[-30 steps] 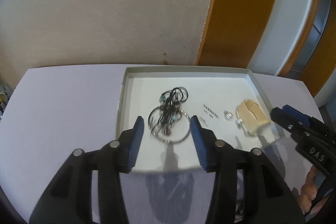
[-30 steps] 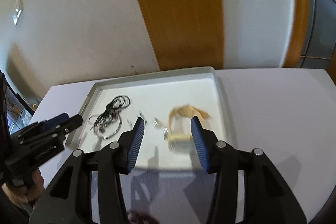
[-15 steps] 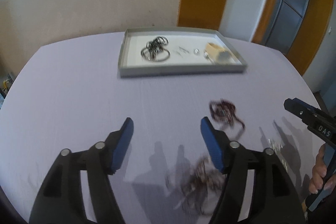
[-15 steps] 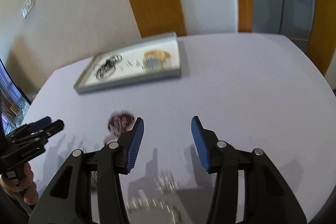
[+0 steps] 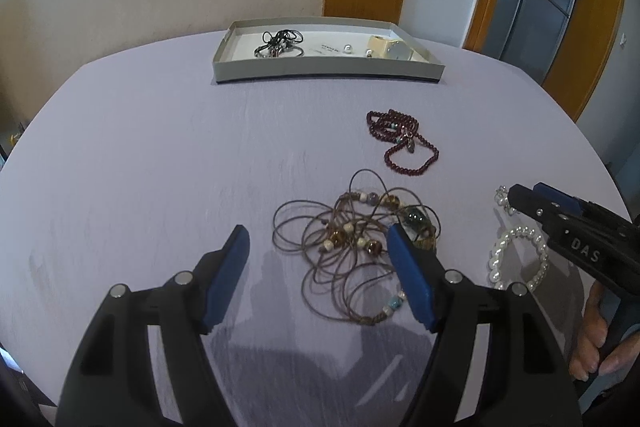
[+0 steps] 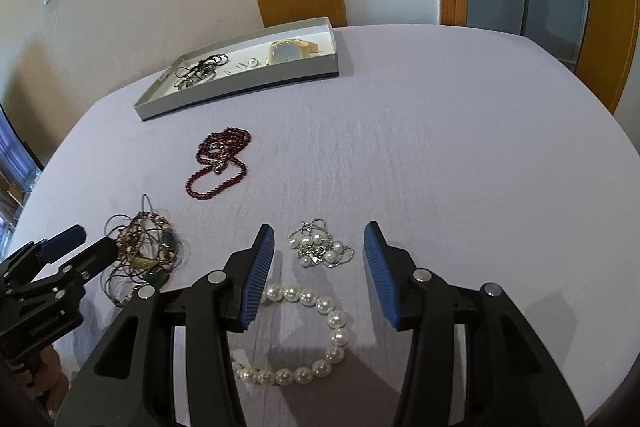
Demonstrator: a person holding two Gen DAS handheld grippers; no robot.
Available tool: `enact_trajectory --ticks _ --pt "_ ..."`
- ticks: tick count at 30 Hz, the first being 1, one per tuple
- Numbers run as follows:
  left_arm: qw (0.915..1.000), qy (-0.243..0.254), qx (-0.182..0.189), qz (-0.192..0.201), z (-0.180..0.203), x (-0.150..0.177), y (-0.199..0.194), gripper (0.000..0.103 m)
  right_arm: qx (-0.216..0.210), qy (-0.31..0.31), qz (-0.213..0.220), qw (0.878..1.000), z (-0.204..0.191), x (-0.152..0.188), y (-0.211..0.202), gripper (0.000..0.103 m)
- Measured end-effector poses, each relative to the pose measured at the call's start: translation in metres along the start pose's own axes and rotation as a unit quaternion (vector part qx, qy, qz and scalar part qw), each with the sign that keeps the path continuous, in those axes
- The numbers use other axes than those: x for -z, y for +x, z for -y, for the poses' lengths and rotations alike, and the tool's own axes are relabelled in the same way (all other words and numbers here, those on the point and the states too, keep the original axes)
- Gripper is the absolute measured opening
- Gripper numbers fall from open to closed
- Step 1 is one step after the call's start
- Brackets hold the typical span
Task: Organize jewelry
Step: 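Grasp the pearl strand's silver clasp with the right gripper while the left approaches the brown necklace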
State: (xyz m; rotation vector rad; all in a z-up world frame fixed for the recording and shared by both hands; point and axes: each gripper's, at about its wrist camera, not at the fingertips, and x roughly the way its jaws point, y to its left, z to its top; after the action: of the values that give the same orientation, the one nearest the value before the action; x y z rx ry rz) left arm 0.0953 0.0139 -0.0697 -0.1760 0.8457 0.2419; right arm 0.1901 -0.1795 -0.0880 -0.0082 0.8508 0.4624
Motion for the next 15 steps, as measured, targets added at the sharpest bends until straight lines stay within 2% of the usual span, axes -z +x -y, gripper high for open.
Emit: enact_trajectory --ticks 6,9,11,13,15 --pt "1.0000 -0.002 -0.003 -0.002 -0.006 0.004 -0.001 0.071 0.020 -0.012 -0.010 1.000 -0.006 0.004 0.008 0.047" --pt "1.0000 -0.002 -0.004 -0.004 -0.009 0.006 -0.002 0.071 0.035 -0.022 -0.010 0.999 -0.010 0.003 0.010 0.042" --pt "1.0000 -0.002 -0.005 -0.004 -0.010 0.007 -0.004 0.072 0.050 -0.042 -0.007 0.998 -0.017 0.005 0.012 0.034" --pt "1.0000 -0.001 -0.002 -0.005 -0.011 0.008 -0.005 0.073 0.048 -0.049 -0.006 0.998 -0.019 0.006 0.011 0.021" --pt "1.0000 -0.001 0.001 -0.006 -0.012 0.009 -0.005 0.073 0.052 -0.057 -0.005 0.997 -0.022 0.007 0.011 0.013"
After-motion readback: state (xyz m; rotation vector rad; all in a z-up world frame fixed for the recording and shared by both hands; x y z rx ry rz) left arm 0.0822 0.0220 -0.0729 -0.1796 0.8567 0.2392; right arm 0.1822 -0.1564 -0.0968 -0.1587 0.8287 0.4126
